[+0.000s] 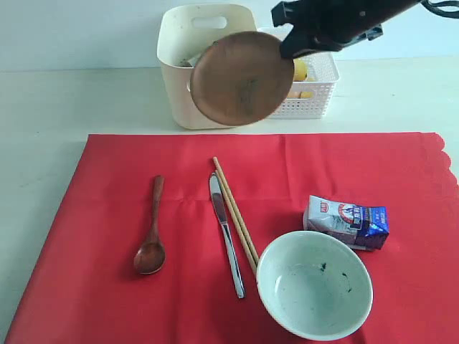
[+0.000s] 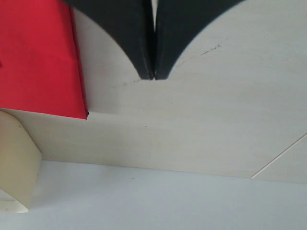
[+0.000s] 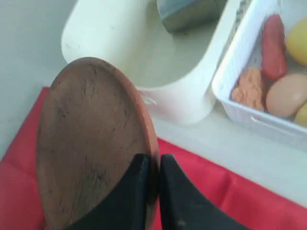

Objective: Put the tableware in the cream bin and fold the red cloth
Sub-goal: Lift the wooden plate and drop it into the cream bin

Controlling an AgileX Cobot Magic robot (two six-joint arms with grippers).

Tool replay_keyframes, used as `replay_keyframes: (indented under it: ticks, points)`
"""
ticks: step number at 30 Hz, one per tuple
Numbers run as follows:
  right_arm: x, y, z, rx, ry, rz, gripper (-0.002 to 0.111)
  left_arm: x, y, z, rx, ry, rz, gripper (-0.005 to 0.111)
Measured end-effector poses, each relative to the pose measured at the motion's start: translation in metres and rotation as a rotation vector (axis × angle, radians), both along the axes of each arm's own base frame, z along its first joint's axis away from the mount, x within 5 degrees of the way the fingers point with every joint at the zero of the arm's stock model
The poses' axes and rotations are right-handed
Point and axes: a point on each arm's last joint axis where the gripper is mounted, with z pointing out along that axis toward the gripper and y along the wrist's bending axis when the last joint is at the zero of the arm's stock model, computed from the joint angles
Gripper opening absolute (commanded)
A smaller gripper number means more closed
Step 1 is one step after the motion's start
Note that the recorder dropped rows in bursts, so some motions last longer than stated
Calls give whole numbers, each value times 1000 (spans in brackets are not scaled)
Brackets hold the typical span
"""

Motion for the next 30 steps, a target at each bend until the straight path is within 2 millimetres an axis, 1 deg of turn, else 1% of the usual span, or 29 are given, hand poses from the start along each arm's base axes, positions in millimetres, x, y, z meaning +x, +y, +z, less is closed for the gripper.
replay_keyframes:
  ticks: [5,7,9,14,19,22,26,30]
  points:
    - [14,3,24,66,-123,-44,0,0,0,0,0,0,0,1]
    - [23,5,29,83,-155,-58,0,0,0,0,0,0,0,1]
    - [31,7,28,96,-163,-66,0,0,0,0,0,0,0,1]
    - [57,14,20,139,-167,-86,0,0,0,0,0,0,0,1]
    - [83,20,2,155,-169,-107,0,0,0,0,0,0,0,1]
    - [95,24,-7,182,-165,-124,0,0,0,0,0,0,0,1]
    - [108,27,-18,204,-162,-145,0,0,0,0,0,0,0,1]
    - [115,29,-32,228,-136,-168,0,0,0,0,0,0,0,1]
